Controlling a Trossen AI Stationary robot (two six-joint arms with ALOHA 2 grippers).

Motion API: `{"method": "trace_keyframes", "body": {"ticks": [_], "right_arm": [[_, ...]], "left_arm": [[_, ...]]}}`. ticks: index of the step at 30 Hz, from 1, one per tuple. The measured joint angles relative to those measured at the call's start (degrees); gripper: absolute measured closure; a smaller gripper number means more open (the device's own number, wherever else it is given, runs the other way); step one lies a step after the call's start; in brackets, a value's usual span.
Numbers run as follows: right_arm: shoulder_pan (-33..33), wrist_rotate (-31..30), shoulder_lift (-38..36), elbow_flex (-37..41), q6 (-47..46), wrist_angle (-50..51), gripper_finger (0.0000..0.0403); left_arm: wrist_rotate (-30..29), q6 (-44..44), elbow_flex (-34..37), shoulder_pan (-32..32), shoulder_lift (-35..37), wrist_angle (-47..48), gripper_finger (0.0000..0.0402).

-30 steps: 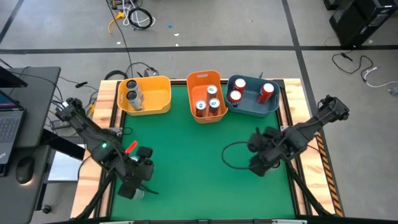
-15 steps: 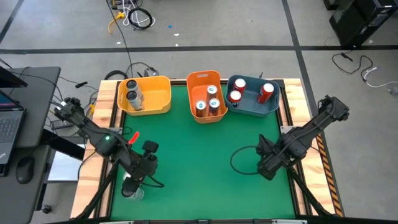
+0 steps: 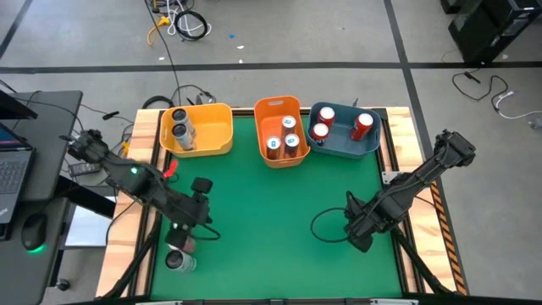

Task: Sort soda cans
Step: Put the white blue soda can into the yellow bin

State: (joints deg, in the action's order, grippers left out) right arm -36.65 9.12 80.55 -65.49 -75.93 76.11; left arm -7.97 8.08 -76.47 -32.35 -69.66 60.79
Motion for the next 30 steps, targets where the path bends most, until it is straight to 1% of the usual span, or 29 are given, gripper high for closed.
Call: {"method": "trace_keyframes", "body": {"ticks": [2,6,12,15,18,20,24,28,30], "right_arm": [[-0.01,0.77,0.00,1.49,0.01,-0.40,0.0095],[0.04,0.81,0.00,2.26,0.63,-0.23,0.0154],[3.35,-3.74,0.07,-1.00,5.47,-1.70,0.0157],[6.95,-5.78,0.07,-4.13,10.06,-2.01,0.0157],[11.82,-8.98,0.07,-7.71,16.73,-3.51,0.0157],[15.47,-11.53,0.07,-9.88,22.33,-6.95,0.0157],[22.41,-14.01,0.07,-13.77,35.45,-18.06,0.0157],[28.74,-14.04,0.07,-15.72,46.79,-29.97,0.0157],[31.25,-13.61,0.43,-15.95,51.14,-34.27,0.0157]], "left_arm": [[-0.30,-0.89,0.00,0.40,2.21,-1.39,0.0401],[-2.48,-2.02,0.00,0.90,5.71,-1.49,0.0401],[-5.49,-4.44,0.00,0.93,9.82,-1.51,0.0401],[-6.47,-5.09,0.00,1.14,11.91,-1.73,0.0401],[-7.42,-5.08,0.96,1.50,14.68,-2.88,0.0401],[-7.58,-5.02,3.35,1.70,17.12,-4.47,0.0401],[-8.37,-4.34,10.26,2.19,22.40,-7.83,0.0401],[-10.83,-4.01,18.09,3.16,27.85,-12.53,0.0401],[-10.99,-4.32,22.08,4.06,30.52,-15.82,0.0401]]}}
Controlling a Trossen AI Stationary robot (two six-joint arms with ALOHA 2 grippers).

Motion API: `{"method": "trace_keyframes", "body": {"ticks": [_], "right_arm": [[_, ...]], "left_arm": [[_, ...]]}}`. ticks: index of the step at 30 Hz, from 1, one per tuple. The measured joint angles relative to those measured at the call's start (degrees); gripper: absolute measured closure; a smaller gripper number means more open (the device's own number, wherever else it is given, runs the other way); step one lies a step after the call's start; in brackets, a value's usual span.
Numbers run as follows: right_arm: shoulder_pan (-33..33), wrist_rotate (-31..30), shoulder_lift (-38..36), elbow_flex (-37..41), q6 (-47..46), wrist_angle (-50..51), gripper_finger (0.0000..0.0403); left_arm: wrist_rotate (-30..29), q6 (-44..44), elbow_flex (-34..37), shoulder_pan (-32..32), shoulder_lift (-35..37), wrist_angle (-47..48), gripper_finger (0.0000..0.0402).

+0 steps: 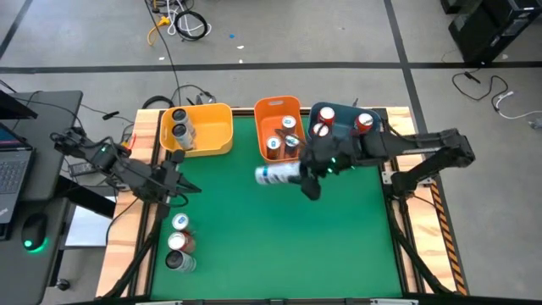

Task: Sort soda cans
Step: Put the white blue soda can into the yellow bin

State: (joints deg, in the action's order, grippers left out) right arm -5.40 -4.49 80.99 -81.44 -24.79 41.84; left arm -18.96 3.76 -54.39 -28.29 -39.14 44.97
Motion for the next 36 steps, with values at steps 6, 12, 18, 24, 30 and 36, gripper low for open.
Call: {"method": "trace_keyframes", "body": {"ticks": [6,12,18,24,30,36], "right_arm": [[3.69,8.63,7.07,-1.46,4.06,-2.97,0.0157],[4.16,12.13,21.44,-18.14,9.59,7.67,0.0157],[4.83,12.30,37.13,-42.67,17.26,26.43,0.0157],[5.74,11.87,44.98,-50.63,21.81,35.80,0.0157],[6.29,8.25,47.44,-48.37,22.51,40.98,0.0157],[6.02,8.62,49.16,-48.27,24.07,41.38,0.0152]], "left_arm": [[0.55,2.20,8.45,1.45,6.17,-4.66,0.0401],[0.16,0.38,9.46,1.53,7.07,-5.92,0.0401],[-0.54,-0.74,9.46,1.63,7.04,-6.34,0.0401],[-1.73,-0.69,9.46,1.63,6.89,-6.57,0.0401],[-2.37,-0.82,9.46,1.66,5.13,-8.42,0.0402],[-3.63,-1.65,9.46,1.68,2.55,-10.18,0.0402]]}}
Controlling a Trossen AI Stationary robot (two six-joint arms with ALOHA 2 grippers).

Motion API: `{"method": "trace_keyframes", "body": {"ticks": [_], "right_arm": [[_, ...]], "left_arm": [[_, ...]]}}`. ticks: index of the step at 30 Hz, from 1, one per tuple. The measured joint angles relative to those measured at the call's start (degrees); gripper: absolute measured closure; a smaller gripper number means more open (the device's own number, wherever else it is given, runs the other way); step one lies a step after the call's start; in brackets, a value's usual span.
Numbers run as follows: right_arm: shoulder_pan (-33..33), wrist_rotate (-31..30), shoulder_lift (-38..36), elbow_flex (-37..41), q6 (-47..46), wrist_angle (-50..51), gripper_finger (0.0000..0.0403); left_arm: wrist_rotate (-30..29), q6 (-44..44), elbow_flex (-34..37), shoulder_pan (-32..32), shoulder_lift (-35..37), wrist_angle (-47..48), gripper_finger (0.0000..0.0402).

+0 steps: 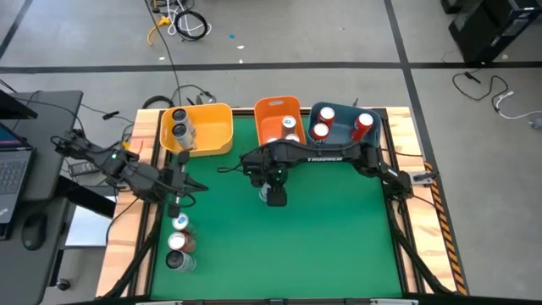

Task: Sort soda cans
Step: Put the white blue soda can into the yellow bin

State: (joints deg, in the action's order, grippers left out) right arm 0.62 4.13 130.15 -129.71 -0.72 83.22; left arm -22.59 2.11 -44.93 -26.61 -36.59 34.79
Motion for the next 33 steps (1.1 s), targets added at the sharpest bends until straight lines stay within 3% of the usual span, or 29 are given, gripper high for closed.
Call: {"method": "trace_keyframes", "body": {"ticks": [21,33], "right_arm": [[-0.39,-0.01,0.06,0.98,4.57,-7.98,0.0107],[-1.26,-2.76,-0.18,-0.02,6.89,-5.78,0.0078]], "left_arm": [[0.26,0.90,0.00,0.02,-3.57,-3.50,0.0401],[-0.50,4.14,-0.10,1.28,-4.12,-5.34,0.0401]]}}
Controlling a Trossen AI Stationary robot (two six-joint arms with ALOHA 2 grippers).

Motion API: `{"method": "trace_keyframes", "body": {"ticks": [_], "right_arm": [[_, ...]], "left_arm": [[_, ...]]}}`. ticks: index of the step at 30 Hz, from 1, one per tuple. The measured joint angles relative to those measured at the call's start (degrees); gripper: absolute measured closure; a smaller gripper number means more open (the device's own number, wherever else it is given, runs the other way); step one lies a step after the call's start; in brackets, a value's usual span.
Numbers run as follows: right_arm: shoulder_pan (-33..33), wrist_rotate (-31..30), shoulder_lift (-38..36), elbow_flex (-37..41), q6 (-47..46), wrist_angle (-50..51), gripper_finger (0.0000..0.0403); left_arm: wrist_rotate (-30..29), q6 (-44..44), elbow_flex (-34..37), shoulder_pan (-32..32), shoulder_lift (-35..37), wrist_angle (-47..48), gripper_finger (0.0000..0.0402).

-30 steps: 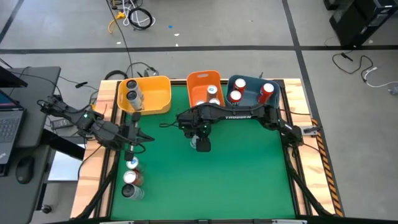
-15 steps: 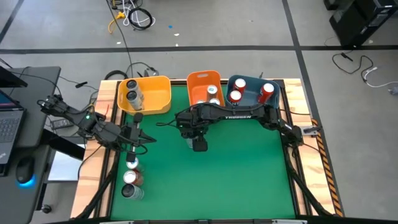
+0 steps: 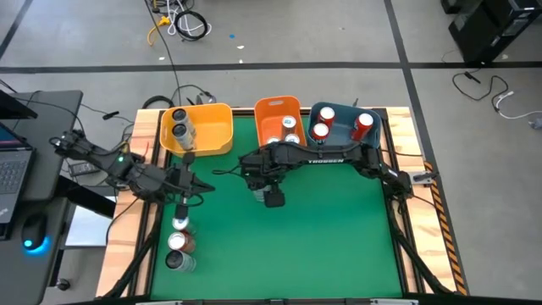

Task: Sort soda cans
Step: Put the white blue soda can into the yellow bin

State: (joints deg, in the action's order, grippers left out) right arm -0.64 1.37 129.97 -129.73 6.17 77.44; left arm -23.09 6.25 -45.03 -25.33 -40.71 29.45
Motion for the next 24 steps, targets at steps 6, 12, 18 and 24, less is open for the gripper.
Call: {"method": "trace_keyframes", "body": {"ticks": [6,12,18,24], "right_arm": [[-0.46,-2.55,-0.40,-5.32,0.54,3.64,0.0090],[-0.38,-8.51,-5.38,-4.46,1.52,6.71,0.0131],[0.21,-13.20,-7.90,-4.46,1.28,8.77,0.0267],[1.48,-13.29,-8.00,-3.67,1.66,8.33,0.0389]], "left_arm": [[2.52,-0.99,-1.45,3.45,-1.89,-0.03,0.0401],[6.61,-2.31,-2.96,6.28,-4.02,-0.06,0.0401],[9.14,-4.28,-4.94,7.85,-6.24,0.06,0.0401],[12.36,-3.25,-9.27,10.82,-9.84,4.30,0.0401]]}}
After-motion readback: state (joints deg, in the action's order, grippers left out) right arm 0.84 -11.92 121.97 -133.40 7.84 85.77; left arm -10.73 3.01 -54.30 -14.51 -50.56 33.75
